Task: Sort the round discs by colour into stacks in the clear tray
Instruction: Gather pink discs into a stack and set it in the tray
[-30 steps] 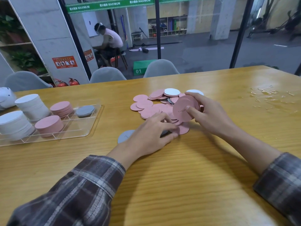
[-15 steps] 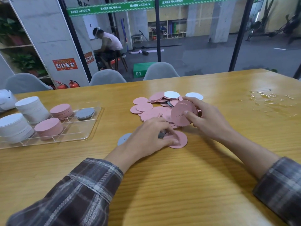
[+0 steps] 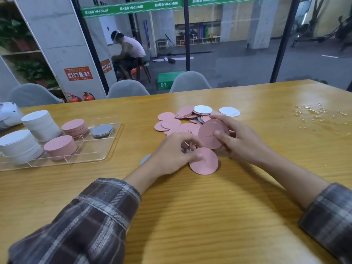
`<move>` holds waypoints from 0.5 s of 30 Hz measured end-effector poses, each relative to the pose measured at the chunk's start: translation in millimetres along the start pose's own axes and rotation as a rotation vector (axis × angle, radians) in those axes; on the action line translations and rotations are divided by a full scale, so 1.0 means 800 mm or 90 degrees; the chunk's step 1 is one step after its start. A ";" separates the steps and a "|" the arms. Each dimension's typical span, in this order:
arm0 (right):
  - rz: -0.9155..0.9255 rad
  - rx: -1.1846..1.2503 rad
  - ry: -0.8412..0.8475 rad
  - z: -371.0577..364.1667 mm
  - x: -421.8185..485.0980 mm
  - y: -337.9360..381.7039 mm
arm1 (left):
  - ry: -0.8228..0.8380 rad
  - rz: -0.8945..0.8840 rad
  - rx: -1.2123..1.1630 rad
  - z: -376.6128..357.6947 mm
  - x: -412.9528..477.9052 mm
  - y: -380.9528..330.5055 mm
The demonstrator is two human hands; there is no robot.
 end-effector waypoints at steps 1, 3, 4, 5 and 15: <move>-0.003 0.013 0.006 -0.001 -0.001 0.002 | -0.014 0.017 -0.038 0.002 0.000 0.002; -0.011 0.039 0.020 -0.003 -0.002 0.007 | -0.060 0.047 -0.096 0.006 0.001 0.006; -0.016 0.051 0.026 -0.003 -0.002 0.009 | -0.082 0.059 -0.110 0.008 0.002 0.008; -0.026 0.069 0.033 -0.004 -0.002 0.009 | -0.101 0.073 -0.123 0.010 0.004 0.010; -0.100 0.177 0.074 -0.011 -0.003 0.011 | -0.208 0.146 -0.209 -0.004 0.015 0.005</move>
Point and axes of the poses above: each hand's wrist, its own x-axis towards the middle knuckle, its own z-axis out of the back of the hand, y = z × x, the point moved 1 cm from there along x, towards the middle knuckle, and after that the axes turned 1 degree about x, right-handed, at the moved point
